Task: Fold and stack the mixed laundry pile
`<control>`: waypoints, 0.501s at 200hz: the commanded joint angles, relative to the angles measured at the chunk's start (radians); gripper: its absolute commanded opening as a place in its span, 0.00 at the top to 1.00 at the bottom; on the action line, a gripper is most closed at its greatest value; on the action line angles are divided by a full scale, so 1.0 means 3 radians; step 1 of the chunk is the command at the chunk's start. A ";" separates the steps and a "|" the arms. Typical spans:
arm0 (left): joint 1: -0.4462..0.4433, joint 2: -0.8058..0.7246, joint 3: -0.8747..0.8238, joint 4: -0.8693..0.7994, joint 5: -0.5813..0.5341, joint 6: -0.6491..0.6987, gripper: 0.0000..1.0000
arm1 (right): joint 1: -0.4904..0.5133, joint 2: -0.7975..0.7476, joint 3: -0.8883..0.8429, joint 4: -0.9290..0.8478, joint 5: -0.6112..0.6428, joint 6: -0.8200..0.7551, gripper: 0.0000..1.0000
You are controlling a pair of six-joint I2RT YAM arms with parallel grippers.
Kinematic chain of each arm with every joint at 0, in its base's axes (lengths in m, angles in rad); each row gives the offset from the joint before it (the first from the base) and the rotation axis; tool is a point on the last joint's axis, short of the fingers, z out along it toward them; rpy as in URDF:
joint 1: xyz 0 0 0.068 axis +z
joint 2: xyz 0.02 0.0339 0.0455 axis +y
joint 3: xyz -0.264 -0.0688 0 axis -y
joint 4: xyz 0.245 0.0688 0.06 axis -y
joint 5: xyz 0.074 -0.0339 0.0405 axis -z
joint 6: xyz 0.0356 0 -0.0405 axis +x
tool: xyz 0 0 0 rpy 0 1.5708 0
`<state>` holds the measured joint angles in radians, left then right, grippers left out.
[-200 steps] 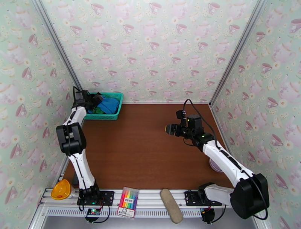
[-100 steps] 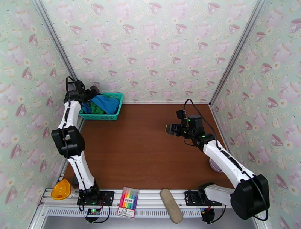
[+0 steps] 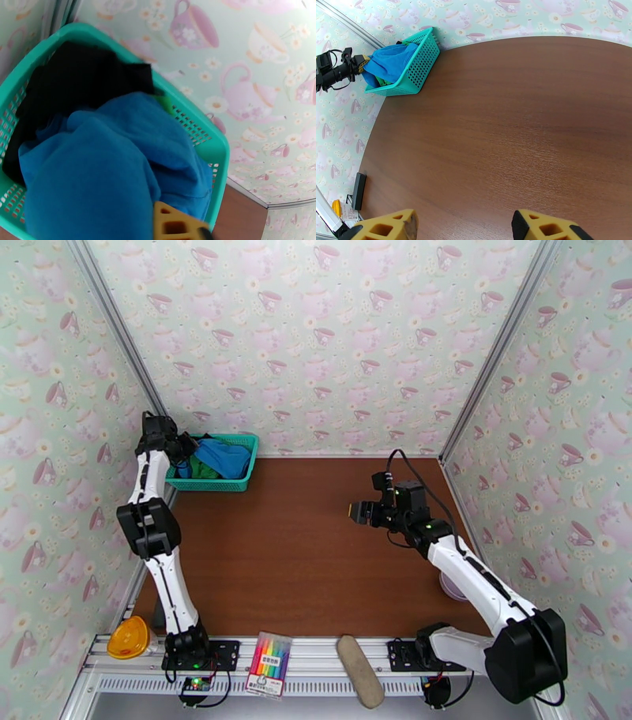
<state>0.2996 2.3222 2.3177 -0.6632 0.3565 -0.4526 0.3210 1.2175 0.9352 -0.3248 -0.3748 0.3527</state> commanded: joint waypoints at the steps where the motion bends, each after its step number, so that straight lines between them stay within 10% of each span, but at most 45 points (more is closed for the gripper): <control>1: -0.0010 -0.0130 0.0300 -0.0009 0.0178 -0.0125 1.00 | 0.0022 0.0009 0.0153 0.0005 -0.0053 -0.0002 0.32; 100: -0.0360 -0.1004 0.0745 -0.0034 0.0502 -0.0133 1.00 | 0.1024 0.0801 0.1083 0.0072 -0.0079 -0.0358 0.26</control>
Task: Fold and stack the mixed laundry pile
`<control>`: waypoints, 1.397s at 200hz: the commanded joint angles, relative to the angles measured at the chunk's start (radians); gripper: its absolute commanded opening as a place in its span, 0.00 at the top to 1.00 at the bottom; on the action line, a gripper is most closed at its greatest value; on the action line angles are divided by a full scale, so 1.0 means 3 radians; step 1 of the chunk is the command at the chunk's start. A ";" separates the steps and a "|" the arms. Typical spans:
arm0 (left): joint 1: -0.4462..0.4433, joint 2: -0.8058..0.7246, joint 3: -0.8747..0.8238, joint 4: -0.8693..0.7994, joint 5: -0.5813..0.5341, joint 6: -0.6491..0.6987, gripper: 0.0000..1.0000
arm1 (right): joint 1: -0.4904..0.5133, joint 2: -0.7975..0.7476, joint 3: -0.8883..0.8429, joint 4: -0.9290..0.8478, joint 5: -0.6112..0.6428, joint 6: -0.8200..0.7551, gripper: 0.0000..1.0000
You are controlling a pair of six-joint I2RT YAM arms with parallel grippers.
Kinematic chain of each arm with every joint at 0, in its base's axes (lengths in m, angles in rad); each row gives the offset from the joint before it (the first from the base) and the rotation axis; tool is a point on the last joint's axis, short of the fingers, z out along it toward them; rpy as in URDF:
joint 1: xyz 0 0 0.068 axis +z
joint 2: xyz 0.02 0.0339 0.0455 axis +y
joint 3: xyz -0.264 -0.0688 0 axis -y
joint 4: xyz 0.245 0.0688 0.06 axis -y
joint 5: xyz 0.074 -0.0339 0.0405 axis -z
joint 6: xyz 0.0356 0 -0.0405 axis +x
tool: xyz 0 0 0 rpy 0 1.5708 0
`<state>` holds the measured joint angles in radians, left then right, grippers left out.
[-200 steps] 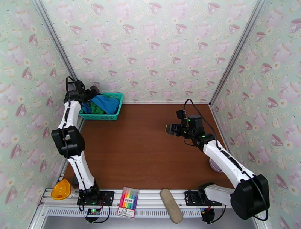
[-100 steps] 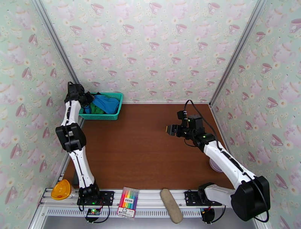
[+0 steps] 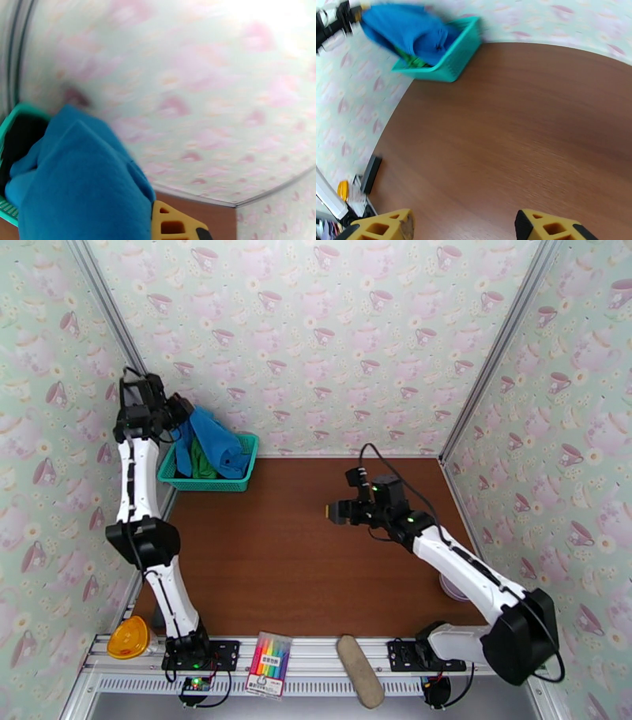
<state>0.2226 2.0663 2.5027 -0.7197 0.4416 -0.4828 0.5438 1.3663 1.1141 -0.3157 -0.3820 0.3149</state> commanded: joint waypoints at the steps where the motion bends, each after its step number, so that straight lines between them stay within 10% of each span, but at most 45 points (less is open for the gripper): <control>1: -0.0108 -0.0149 0.0129 0.0154 0.0219 -0.0032 1.00 | 0.0293 0.0327 0.0521 0.0038 -0.0053 -0.0242 0.26; 53: -0.0315 -0.0283 0.0218 0.0151 0.0105 0.0001 1.00 | 0.0986 0.1796 0.2231 0.0369 -0.0179 -0.0613 0.05; 104: -0.0329 -0.0364 0.0197 0.0192 0.0126 -0.0073 1.00 | 0.1073 0.3175 0.3708 0.0332 0.0673 -0.0453 0.03; 171: -0.0355 -0.0703 0.0212 0.0055 0.0218 -0.0072 1.00 | 0.1057 0.3126 0.3344 0.0744 0.0983 -0.0326 0.07; 221: -0.0395 -0.0965 0.0080 0.0107 0.0268 -0.0122 1.00 | 0.0673 0.2481 0.2485 0.1395 0.0020 -0.0262 0.00; 279: -0.0486 -0.1203 -0.0172 0.0173 0.0317 -0.0119 1.00 | 0.0163 0.2389 0.2315 0.2708 -0.1875 0.1150 0.00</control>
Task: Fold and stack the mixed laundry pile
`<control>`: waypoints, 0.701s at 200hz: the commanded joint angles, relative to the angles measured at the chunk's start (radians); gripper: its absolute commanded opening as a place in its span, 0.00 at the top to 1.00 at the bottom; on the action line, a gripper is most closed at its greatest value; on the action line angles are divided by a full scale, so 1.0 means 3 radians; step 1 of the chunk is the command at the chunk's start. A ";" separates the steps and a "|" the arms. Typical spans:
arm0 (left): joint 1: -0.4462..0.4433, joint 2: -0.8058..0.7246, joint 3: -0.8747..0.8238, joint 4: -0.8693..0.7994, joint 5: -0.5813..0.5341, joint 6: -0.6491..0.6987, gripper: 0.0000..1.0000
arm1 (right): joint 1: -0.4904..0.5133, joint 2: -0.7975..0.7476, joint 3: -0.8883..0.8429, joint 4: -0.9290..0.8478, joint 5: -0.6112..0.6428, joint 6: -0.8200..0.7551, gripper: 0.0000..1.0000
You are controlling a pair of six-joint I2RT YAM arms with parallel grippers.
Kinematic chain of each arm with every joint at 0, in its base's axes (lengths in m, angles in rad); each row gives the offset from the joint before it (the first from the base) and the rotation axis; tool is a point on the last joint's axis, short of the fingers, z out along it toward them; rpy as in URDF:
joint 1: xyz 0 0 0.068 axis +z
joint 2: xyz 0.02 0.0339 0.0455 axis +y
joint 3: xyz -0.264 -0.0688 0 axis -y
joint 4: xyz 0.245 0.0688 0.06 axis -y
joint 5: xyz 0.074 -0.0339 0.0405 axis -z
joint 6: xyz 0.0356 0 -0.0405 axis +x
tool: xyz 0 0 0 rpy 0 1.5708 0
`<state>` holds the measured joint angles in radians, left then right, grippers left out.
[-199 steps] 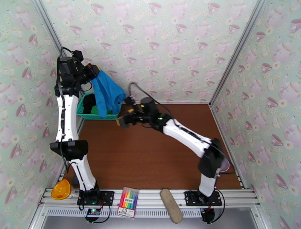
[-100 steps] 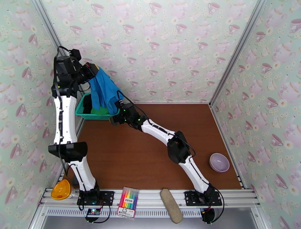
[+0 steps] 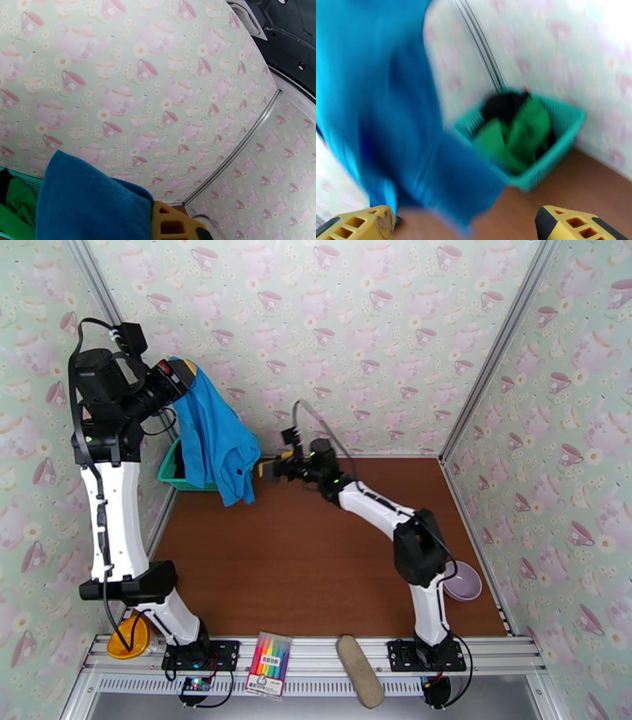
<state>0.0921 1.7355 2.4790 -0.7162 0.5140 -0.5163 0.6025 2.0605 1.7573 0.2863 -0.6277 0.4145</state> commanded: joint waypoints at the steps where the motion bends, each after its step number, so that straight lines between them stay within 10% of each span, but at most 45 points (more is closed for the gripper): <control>1: -0.0056 -0.0102 -0.0098 0.0162 0.0076 -0.0007 1.00 | -0.0031 0.0088 0.0184 0.0712 -0.1080 0.0843 0.00; 60: -0.0177 -0.0256 -0.0303 0.0207 0.0063 0.0050 1.00 | -0.0017 0.0606 0.0739 0.1399 -0.1532 0.2207 0.00; 140: -0.0240 -0.0306 -0.0316 0.0262 0.0106 0.0030 1.00 | -0.0004 0.0707 0.0741 0.1378 -0.1490 0.2364 0.00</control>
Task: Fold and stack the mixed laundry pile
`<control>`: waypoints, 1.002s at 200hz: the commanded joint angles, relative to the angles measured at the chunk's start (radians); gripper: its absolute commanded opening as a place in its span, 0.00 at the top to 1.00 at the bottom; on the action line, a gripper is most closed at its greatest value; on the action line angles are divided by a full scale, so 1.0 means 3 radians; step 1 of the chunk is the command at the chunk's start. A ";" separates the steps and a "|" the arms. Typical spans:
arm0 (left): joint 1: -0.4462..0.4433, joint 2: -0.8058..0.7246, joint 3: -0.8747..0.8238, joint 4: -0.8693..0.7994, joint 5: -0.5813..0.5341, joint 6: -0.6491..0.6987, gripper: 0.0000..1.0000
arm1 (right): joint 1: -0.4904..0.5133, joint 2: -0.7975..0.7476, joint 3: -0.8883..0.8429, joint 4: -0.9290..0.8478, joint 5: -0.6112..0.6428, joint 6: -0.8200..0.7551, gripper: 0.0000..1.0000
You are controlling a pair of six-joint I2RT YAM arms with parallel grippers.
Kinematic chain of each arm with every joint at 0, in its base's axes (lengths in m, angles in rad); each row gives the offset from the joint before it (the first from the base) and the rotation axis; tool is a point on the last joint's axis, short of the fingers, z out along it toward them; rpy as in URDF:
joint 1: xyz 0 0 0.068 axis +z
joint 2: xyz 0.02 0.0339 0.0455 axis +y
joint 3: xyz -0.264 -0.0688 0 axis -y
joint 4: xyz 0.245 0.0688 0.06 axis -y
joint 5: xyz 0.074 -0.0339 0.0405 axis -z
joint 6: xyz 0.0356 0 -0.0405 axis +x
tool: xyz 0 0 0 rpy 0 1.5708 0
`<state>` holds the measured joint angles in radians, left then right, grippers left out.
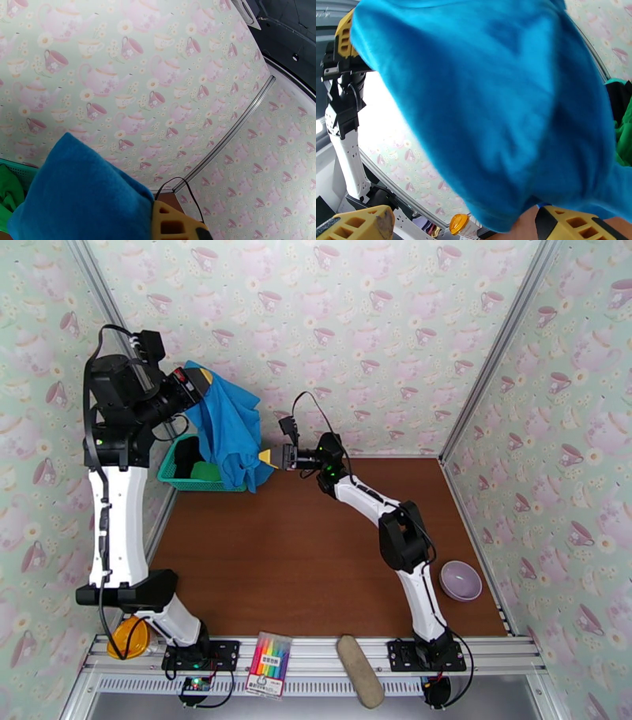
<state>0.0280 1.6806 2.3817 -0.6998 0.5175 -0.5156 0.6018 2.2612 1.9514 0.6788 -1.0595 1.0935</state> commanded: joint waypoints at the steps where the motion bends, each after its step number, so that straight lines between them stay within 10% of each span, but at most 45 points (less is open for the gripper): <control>1: -0.0029 -0.0122 0.0007 0.0209 0.0092 0.0027 1.00 | 0.0001 0.0037 0.0098 0.0074 -0.0051 0.0105 0.00; 89: -0.0049 -0.0200 -0.0175 0.0269 0.0085 0.0058 1.00 | 0.0060 -0.0035 0.0196 0.0365 -0.0155 0.0459 0.09; 159: -0.0057 -0.0566 -0.1111 0.0368 -0.0041 0.0297 1.00 | -0.0313 -0.1058 -0.0293 -0.1316 0.0140 -0.0935 0.51; 180: -0.0138 -0.0675 -0.1589 0.0557 -0.0025 0.0292 1.00 | -0.0528 -0.1459 -0.0152 -0.2548 0.0513 -0.1762 0.99; 200: -0.0336 -0.0695 -0.1913 0.0731 -0.0089 0.0297 1.00 | -0.0602 -0.1661 0.0066 -0.3317 0.0729 -0.2267 1.00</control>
<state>-0.0124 1.4933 1.8893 -0.5888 0.5091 -0.4503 0.4389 1.8675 1.8896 0.0830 -0.9581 0.7132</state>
